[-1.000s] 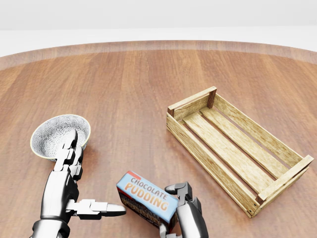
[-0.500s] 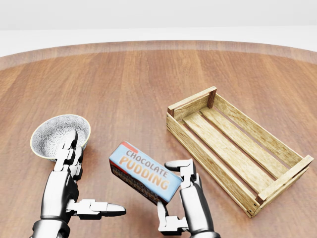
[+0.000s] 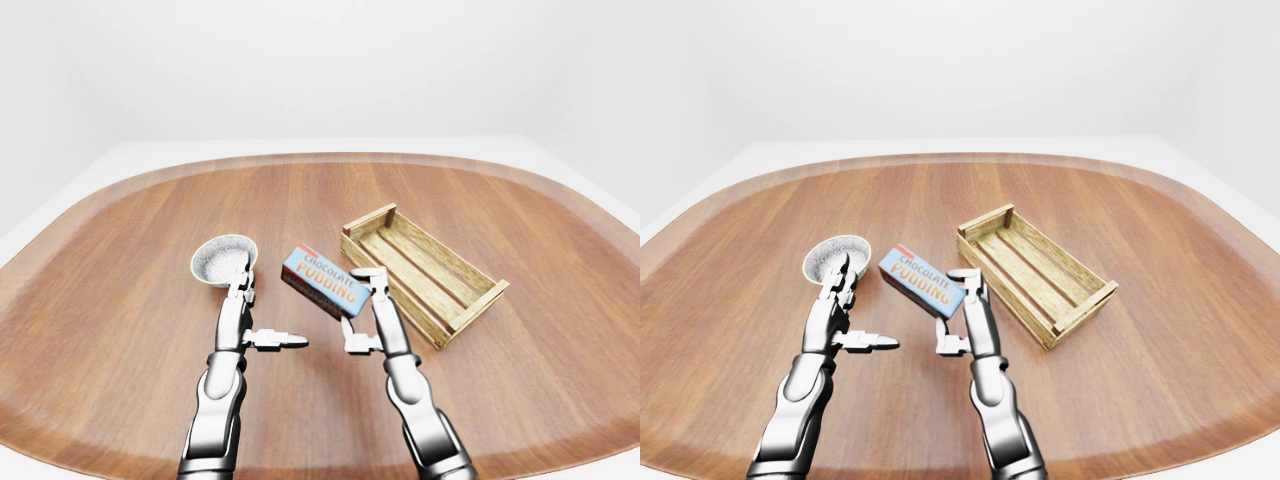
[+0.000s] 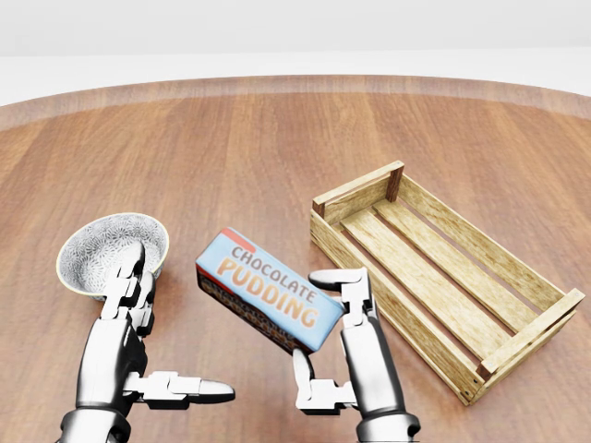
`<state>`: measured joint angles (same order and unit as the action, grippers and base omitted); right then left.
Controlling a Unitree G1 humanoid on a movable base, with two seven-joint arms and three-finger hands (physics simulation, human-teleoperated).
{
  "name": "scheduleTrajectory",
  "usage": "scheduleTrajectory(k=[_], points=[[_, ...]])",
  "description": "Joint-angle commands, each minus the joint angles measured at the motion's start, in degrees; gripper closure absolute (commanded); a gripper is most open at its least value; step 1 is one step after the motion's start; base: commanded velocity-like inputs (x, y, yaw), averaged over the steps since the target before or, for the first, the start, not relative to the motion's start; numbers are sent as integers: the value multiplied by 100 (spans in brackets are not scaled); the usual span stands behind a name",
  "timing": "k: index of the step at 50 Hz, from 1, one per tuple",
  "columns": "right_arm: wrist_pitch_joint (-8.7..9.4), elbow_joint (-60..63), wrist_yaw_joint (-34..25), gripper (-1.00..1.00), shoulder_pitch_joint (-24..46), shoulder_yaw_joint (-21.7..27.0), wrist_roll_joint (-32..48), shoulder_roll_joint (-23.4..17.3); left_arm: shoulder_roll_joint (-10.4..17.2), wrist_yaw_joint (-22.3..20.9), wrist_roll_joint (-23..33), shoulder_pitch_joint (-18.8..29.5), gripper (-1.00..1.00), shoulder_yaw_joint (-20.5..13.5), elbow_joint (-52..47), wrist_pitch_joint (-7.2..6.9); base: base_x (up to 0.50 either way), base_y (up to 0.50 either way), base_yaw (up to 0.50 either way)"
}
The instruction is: Pick up the chocolate pudding and put it in the tray.
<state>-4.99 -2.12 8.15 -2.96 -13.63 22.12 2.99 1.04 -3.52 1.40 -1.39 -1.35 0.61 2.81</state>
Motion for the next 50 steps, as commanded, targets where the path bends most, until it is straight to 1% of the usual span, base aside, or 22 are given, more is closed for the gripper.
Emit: scheduleTrajectory(k=[1,4,9,10,12,14,15,18,23,28,32,34,35,39,43,45,46,48,50], points=[[-1,211,-127,100,286,159,-328,27,0,-6,5,-13,-100,4,-62,-76,0,0,0],[-1,169,-168,100,457,233,-362,59,2,-8,0,5,-100,-4,-1,-34,0,0,0],[-1,110,-193,100,741,331,-350,95,4,-11,-2,10,-100,-6,5,-34,0,0,0],[-1,-258,-81,100,791,358,-323,75,5,-11,-2,12,-100,-7,2,-38,0,0,0],[-1,104,-221,100,865,389,-330,119,5,-11,-1,15,-100,-6,2,-43,0,0,0],[-1,165,-247,100,943,408,-337,125,4,-10,-1,14,-100,-6,-12,-56,0,0,0],[-1,137,-252,100,1050,436,-320,125,3,-8,0,9,-100,-4,-24,-62,0,0,0],[-1,76,-258,100,1206,481,-306,127,5,-5,-2,34,-100,-12,66,1,0,0,0],[-1,-168,-236,100,1510,592,-290,117,5,-3,-6,38,-100,-11,64,-4,0,0,0],[-1,-794,-127,100,2023,793,-258,48,5,-1,-5,37,-100,-10,64,-6,0,0,0],[-1,-1163,-33,100,2286,886,-210,3,6,-2,-5,37,-100,-10,64,-4,0,0,0],[-1,-1659,84,100,2591,972,-177,-59,6,-2,-5,38,-100,-10,65,-3,0,0,0],[-1,-1786,118,100,2673,995,-161,-76,2,6,-10,38,-100,-12,27,-60,0,0,0],[-1,-2180,215,100,2945,1074,-153,-135,5,12,-13,67,-100,-17,115,1,0,0,0],[-1,-2397,275,100,3135,1075,-36,-173,6,11,-15,60,-100,-14,90,-14,0,0,0],[-1,-3004,470,100,3335,1093,68,-218,4,12,-11,51,-100,-8,88,-4,0,0,0],[-1,-2831,360,100,3418,1124,36,-213,4,9,-9,46,-100,-6,86,0,0,0,0],[-1,-2840,340,100,3526,1133,51,-222,4,6,-8,33,-100,-3,43,-29,0,0,0],[-1,-2906,354,100,3610,1141,67,-234,7,0,-9,40,-100,-8,74,-6,0,0,0]])
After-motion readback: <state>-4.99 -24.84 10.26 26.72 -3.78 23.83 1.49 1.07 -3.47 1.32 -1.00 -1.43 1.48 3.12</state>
